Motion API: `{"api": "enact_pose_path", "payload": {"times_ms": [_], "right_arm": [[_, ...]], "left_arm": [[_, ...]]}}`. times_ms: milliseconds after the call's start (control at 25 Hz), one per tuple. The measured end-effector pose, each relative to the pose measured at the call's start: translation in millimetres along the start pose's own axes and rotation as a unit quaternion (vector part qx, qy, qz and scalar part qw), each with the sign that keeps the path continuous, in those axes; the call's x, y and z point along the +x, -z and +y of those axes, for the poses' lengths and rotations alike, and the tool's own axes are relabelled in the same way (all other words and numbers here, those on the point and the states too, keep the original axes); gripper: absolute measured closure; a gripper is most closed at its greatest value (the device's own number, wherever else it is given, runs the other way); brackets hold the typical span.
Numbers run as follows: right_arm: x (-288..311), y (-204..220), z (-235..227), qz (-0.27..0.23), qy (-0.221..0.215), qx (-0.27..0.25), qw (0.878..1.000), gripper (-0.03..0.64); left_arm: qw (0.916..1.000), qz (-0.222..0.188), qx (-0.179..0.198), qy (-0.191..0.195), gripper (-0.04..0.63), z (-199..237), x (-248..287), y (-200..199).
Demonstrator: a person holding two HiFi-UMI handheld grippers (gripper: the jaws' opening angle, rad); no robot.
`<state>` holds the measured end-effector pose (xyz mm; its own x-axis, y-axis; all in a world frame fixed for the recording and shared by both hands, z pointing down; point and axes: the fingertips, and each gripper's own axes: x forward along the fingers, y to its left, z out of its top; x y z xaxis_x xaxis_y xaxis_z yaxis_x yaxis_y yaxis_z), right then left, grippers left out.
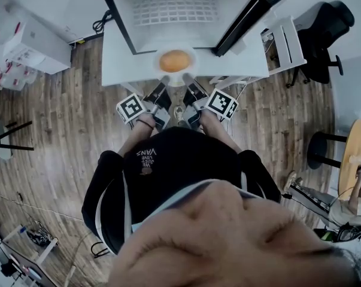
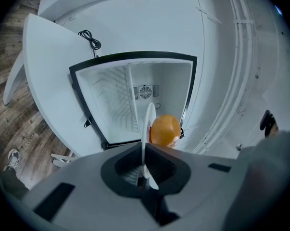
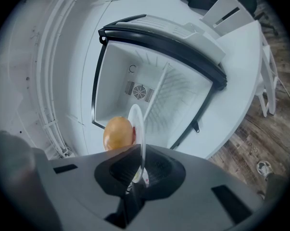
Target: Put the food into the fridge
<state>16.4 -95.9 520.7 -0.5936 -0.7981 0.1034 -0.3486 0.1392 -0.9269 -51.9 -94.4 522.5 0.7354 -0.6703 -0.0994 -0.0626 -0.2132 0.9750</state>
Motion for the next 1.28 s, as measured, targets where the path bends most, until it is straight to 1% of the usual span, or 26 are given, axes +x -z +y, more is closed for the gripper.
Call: {"api": "enact_pose_path", "payload": {"times_ms": [160, 280, 640, 800, 920, 1080, 1280], "right_arm": [[8.7, -12.6, -4.3, 0.003, 0.007, 0.000, 1.000, 0.594], [16.6, -20.9, -4.7, 0.005, -0.007, 0.001, 1.000, 0.595], [31.9, -42.2, -10.3, 0.014, -0.016, 0.000, 1.000, 0.594], [37.2, -48.8, -15.0, 0.020, -0.009, 0.001, 1.000, 0.594], [44.0, -54.2, -13.9, 0.023, -0.021, 0.000, 1.000, 0.594], [48.7, -60.3, -16.1, 0.027, -0.025, 0.002, 0.999, 0.594], [57.7, -69.9, -17.5, 0.035, -0.031, 0.005, 0.999, 0.594]], "left_arm": [[1.0000, -0.003, -0.002, -0.001, 0.569, 1.2, 12.9, -8.6], [1.0000, -0.007, -0.002, -0.001, 0.569, 2.8, 21.9, -13.3], [0.9998, -0.017, 0.002, 0.002, 0.569, 4.8, 44.7, -25.0], [0.9998, -0.022, 0.001, 0.000, 0.569, 6.9, 51.8, -30.0], [0.9997, -0.026, 0.002, -0.001, 0.569, 7.9, 57.2, -34.5], [0.9995, -0.030, 0.007, -0.005, 0.569, 9.9, 63.3, -38.2], [0.9992, -0.039, 0.002, -0.005, 0.569, 11.1, 73.0, -44.9]]}}
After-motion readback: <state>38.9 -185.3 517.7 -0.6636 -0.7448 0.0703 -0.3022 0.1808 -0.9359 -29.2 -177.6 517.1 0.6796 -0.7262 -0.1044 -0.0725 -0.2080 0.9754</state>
